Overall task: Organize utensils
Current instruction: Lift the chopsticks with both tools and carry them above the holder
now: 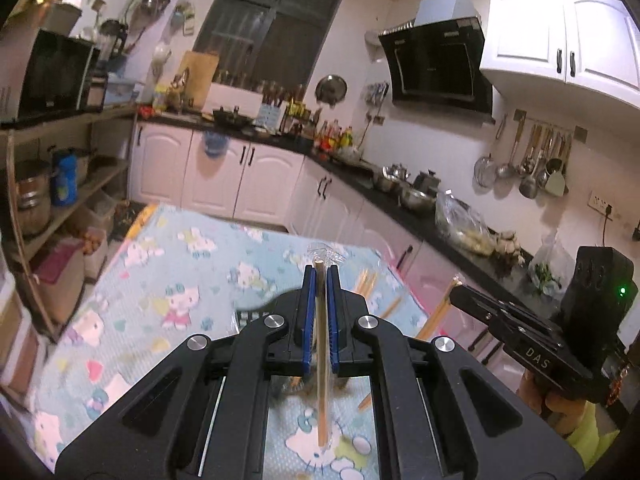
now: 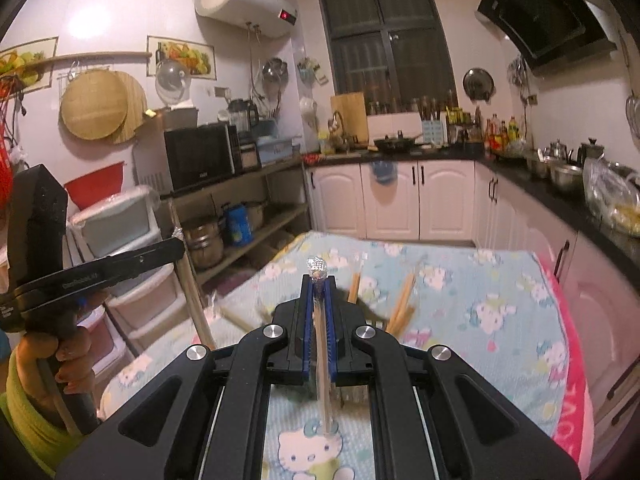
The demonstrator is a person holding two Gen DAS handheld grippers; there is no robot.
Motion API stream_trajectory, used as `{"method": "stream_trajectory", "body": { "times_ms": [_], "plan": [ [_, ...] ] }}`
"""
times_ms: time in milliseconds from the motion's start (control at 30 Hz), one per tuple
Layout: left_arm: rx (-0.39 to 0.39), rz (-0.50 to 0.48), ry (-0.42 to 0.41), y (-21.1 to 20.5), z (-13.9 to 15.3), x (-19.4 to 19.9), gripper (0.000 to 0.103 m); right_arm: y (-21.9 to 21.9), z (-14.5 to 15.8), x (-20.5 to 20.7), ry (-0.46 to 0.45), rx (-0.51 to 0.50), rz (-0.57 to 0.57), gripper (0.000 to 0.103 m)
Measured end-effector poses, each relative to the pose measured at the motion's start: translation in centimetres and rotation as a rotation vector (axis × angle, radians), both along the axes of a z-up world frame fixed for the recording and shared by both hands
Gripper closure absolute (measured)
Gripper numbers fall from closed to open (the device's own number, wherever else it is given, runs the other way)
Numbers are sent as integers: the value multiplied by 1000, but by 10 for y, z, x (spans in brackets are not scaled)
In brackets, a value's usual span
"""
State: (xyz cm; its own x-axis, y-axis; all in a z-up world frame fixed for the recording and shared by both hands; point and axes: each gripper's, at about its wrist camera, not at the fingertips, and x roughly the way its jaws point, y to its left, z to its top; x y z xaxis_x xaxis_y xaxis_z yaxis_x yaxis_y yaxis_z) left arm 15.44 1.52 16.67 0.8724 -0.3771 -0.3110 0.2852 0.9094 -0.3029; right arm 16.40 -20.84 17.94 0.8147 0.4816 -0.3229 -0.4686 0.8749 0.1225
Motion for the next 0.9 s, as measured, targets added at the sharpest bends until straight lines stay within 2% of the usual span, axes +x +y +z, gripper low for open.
{"method": "stream_trajectory", "body": {
  "times_ms": [233, 433, 600, 900],
  "plan": [
    [21, 60, -75, 4, 33, 6, 102, 1, 26, 9, -54, 1, -17, 97],
    [43, 130, -120, 6, 48, 17, 101, 0, 47, 17, -106, -2, -40, 97],
    [61, 183, -154, 4, 52, 26, 101, -5, 56, 32, -123, 9, -71, 97],
    [69, 220, -178, -10, 39, 48, 101, -6, 54, 60, -113, 27, -105, 97]
  ]
}}
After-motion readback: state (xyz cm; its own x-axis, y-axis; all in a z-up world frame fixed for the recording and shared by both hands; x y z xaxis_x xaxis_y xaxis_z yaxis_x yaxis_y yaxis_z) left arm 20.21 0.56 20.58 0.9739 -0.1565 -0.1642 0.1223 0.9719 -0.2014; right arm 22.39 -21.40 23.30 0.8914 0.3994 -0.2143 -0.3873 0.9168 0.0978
